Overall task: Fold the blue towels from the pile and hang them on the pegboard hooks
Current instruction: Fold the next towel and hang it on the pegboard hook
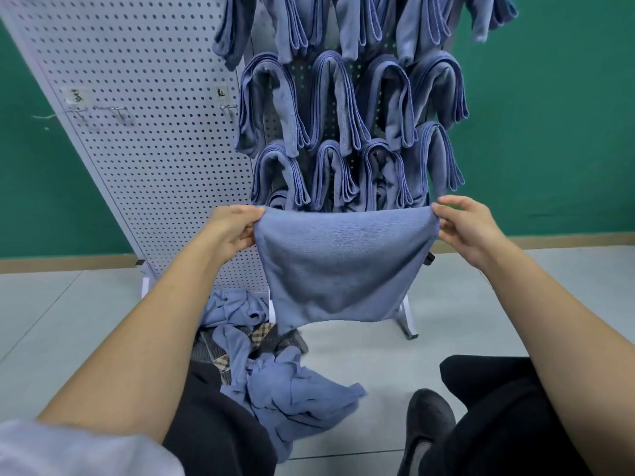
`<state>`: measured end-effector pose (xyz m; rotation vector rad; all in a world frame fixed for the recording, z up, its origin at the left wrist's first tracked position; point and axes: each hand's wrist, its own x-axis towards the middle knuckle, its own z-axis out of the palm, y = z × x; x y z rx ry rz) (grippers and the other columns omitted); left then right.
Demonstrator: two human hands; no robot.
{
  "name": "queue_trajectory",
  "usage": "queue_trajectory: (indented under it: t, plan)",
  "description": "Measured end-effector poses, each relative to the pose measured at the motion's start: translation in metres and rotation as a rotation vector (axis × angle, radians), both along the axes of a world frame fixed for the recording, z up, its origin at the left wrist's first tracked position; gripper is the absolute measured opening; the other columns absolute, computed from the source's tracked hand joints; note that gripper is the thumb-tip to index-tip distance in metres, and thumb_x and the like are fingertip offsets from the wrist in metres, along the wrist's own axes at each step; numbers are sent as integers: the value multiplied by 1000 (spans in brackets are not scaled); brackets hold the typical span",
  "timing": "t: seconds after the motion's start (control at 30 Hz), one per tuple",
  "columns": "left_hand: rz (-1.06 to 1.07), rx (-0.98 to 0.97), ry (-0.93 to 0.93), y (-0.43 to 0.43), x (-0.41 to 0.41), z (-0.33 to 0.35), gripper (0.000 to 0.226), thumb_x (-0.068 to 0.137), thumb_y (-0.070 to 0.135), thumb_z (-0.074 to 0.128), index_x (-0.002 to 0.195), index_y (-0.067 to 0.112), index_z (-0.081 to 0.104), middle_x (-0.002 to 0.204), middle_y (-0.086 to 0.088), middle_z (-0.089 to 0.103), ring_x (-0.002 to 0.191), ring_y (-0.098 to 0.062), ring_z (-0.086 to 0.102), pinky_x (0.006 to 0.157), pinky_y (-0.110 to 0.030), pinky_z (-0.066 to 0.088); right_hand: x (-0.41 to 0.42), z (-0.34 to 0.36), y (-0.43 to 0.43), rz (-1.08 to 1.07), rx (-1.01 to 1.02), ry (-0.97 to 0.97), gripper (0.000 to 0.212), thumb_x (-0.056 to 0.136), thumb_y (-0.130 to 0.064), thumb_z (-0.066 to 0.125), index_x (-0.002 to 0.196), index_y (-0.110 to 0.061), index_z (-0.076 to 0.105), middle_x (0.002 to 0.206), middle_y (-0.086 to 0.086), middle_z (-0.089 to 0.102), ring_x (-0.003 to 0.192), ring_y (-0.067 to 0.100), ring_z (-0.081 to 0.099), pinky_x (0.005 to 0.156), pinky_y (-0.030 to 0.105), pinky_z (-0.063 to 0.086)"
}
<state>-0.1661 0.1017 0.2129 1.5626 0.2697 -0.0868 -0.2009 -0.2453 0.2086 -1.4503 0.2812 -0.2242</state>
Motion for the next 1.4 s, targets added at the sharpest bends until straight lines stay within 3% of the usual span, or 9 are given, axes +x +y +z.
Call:
queue_trajectory:
  t: [0.27, 0.53, 0.63, 0.8, 0.9, 0.97, 1.1, 1.23, 1.4]
  plan:
    - [-10, -26, -64, -2, -7, 6, 10, 83, 9, 71, 92, 10, 71, 88, -2, 69, 76, -12, 59, 68, -21, 53, 0, -1, 0, 33, -67, 4, 15, 89, -3, 61, 88, -17, 64, 77, 0, 57, 66, 11, 47, 74, 26, 46]
    - [-97, 368, -243, -4, -7, 2, 36, 76, -19, 64, 100, 8, 69, 92, -9, 65, 85, -17, 55, 80, -28, 50, 7, -9, 1, -18, -461, -113, 35, 80, 14, 63, 108, -6, 67, 91, 4, 65, 70, 1, 57, 68, 6, 48]
    - [-78, 521, -296, -1, -6, 0, 27, 83, -10, 63, 96, 13, 71, 92, -11, 65, 78, -18, 52, 65, -25, 46, 7, -11, 1, -80, -603, -146, 27, 83, 8, 62, 105, -7, 70, 85, 4, 65, 60, -3, 55, 63, 1, 44]
    - [-16, 445, -350, 3, -8, 1, 12, 87, 4, 66, 84, 14, 71, 79, -4, 64, 74, -12, 53, 66, -15, 43, 7, -8, 1, -155, -792, -138, 16, 89, -6, 61, 100, -10, 73, 82, 9, 62, 65, 11, 49, 62, 18, 41]
    - [-8, 260, -306, 10, -6, 3, 10, 87, 14, 68, 77, 17, 68, 76, 3, 62, 74, -9, 55, 75, -19, 45, 5, -3, 1, -116, -649, -182, 12, 91, -8, 58, 93, -13, 69, 84, 5, 64, 78, 16, 54, 69, 25, 46]
    - [-34, 83, -271, 14, -6, 7, 7, 88, 19, 67, 82, 17, 67, 74, 5, 63, 70, -9, 56, 76, -24, 48, 2, 4, 2, -75, -408, -217, 10, 91, -9, 59, 87, -15, 67, 72, -2, 64, 69, 11, 55, 65, 22, 48]
    - [14, -247, -116, 9, -6, 15, 9, 89, 19, 66, 82, 13, 64, 62, 4, 66, 58, -9, 58, 57, -21, 50, 1, 14, 10, -57, -30, -152, 13, 88, -14, 67, 77, -14, 60, 58, -3, 55, 50, 6, 46, 52, 18, 46]
    - [64, -281, 67, -12, -9, 11, 7, 90, 14, 63, 84, 11, 61, 55, 2, 65, 58, -11, 58, 53, -21, 52, 1, 11, 27, -39, 35, 17, 18, 89, -10, 65, 74, -9, 56, 39, -10, 52, 33, 1, 44, 44, 15, 46]
    - [-25, -155, -45, -57, -18, 11, 8, 86, 4, 64, 80, 8, 67, 68, -5, 66, 60, -14, 60, 55, -22, 55, -2, 14, 67, 75, -36, -14, 9, 89, -2, 62, 81, -7, 61, 50, -3, 59, 41, 2, 53, 50, 15, 52]
